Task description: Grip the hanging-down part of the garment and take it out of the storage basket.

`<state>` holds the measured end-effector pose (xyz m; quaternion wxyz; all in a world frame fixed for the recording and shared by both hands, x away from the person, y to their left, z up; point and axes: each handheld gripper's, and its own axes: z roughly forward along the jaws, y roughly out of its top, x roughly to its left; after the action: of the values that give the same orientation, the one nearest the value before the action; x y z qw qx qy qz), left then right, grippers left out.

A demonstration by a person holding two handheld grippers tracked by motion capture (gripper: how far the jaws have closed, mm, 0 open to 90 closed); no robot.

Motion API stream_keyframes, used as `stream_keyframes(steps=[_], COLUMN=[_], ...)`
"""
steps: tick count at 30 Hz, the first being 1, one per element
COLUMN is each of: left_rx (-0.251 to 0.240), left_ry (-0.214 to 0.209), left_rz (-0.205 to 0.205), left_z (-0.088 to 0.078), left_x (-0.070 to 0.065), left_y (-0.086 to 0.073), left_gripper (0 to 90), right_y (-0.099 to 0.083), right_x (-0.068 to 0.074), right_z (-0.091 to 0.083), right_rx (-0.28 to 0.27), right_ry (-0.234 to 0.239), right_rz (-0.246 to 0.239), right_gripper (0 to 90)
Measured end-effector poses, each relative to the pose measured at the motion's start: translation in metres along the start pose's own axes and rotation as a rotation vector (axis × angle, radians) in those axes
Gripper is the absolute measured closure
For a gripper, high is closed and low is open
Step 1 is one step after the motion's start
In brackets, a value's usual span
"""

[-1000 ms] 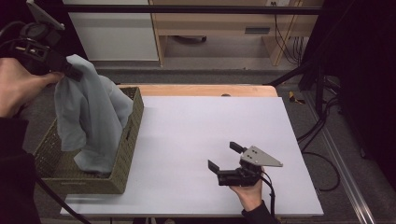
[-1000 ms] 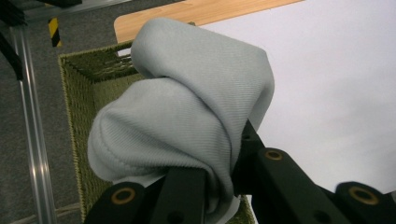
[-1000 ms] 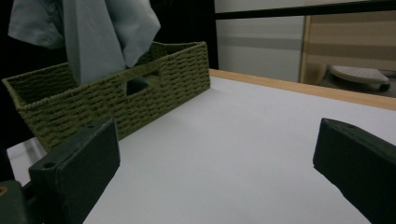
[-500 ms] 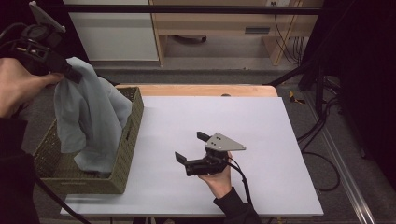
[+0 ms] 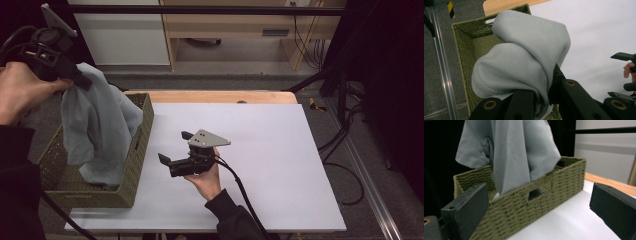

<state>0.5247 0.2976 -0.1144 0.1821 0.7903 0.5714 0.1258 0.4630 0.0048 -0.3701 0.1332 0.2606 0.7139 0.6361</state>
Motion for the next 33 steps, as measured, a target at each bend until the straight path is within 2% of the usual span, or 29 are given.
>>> stream_keyframes(steps=[5,10,12,18,21,27,33], left_rx=[0.01,0.019,0.022,0.021,0.023,0.02,0.017], left_ry=[-0.002,-0.003,-0.005,-0.005,-0.002,0.0,-0.002], left_rz=[0.007,0.015,0.014,0.012,0.009,0.031,0.033], left_z=[0.005,0.009,0.009,0.008,0.007,0.008,0.005], left_x=[-0.002,-0.004,-0.004,-0.002,-0.001,-0.006,-0.006], left_y=[0.003,0.003,0.003,0.001,0.0,0.001,0.001], left_gripper=[84.3,84.3,84.4,84.4,84.4,84.3,84.4], right_y=[0.004,0.004,0.005,0.003,0.004,0.003,0.002], right_x=[0.004,0.009,0.012,0.016,0.02,0.026,0.027], right_z=[0.015,0.03,0.04,0.058,0.071,0.088,0.11], right_rx=[-0.019,0.001,-0.007,0.015,0.018,0.039,0.049], right_ry=[0.027,0.038,0.059,0.063,0.081,0.094,0.091], right_rz=[-0.013,-0.011,-0.012,-0.009,-0.002,-0.026,-0.016], right_gripper=[3.3,3.5,3.5,3.6,4.0,4.1,5.7])
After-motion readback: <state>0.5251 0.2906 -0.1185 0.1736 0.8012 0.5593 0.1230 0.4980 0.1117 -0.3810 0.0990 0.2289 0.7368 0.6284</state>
